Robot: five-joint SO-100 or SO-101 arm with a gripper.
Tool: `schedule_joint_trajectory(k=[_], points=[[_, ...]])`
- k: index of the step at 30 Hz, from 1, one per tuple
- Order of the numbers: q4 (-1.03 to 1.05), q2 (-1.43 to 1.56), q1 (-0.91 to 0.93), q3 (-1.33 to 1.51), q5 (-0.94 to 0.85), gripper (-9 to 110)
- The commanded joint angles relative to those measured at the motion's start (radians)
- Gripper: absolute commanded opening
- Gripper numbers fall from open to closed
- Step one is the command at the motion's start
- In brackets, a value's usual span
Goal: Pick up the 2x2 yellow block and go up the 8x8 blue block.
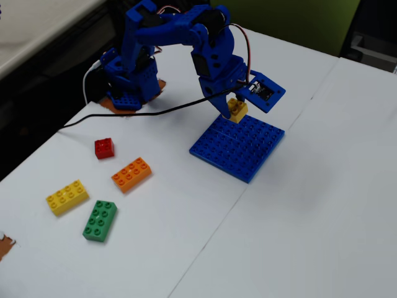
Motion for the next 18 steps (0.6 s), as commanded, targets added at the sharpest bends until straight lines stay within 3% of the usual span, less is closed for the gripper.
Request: schedule_joint_trajectory(k=[1, 18], points=[[0.006, 0.006, 0.006, -0.048, -0.009, 0], [0.008, 0.003, 0.012, -0.048, -0.021, 0]])
